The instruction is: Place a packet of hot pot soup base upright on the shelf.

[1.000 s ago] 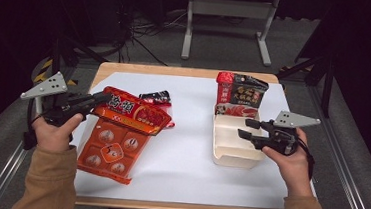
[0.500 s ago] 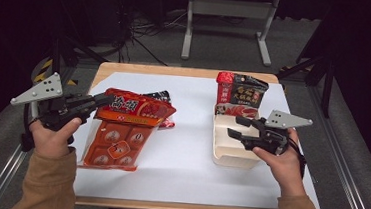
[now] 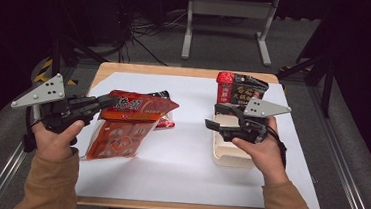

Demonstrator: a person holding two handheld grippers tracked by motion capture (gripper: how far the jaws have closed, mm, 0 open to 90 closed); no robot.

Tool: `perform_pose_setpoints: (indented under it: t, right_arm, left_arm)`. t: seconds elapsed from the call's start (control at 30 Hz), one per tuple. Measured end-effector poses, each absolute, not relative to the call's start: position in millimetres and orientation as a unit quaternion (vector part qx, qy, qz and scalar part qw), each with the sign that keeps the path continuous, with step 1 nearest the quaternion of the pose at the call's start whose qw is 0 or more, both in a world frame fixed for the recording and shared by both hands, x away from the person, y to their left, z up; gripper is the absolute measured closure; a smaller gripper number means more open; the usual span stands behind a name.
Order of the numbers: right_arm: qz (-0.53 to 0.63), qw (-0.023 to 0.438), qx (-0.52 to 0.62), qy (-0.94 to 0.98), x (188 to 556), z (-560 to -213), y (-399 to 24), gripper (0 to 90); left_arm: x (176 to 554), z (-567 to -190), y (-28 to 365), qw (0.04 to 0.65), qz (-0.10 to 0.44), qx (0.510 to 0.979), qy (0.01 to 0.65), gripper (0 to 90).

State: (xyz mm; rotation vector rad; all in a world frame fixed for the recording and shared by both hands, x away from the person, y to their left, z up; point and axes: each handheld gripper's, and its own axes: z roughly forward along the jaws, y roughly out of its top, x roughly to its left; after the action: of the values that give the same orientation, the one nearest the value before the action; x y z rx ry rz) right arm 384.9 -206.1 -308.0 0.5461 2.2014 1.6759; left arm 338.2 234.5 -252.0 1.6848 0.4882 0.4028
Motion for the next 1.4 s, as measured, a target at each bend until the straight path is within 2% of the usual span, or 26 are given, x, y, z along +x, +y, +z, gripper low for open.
perform_pose_setpoints:
  t: [0.33,0.73,1.1,1.3,1.4]
  right_arm:
    - [0.589,0.149,0.180,0.773,398.3,-310.0,-176.6,34.0]
    - [0.606,0.121,0.160,0.770,398.7,-312.7,-150.6,34.5]
    - [0.615,0.093,0.134,0.771,397.5,-315.7,-131.5,44.7]
    - [0.618,0.077,0.115,0.774,394.7,-314.8,-126.9,59.1]
    - [0.628,0.056,0.109,0.769,394.6,-314.3,-126.7,63.0]
  left_arm:
    - [335.4,-250.6,226.4,0.631,0.172,0.731,0.195,90.0]
    - [332.1,-250.0,208.7,0.634,0.155,0.738,0.170,90.0]
    - [333.2,-253.4,199.5,0.642,0.141,0.736,0.161,90.0]
    - [333.5,-254.5,196.1,0.640,0.138,0.739,0.159,90.0]
    - [333.7,-254.8,195.4,0.640,0.137,0.739,0.158,90.0]
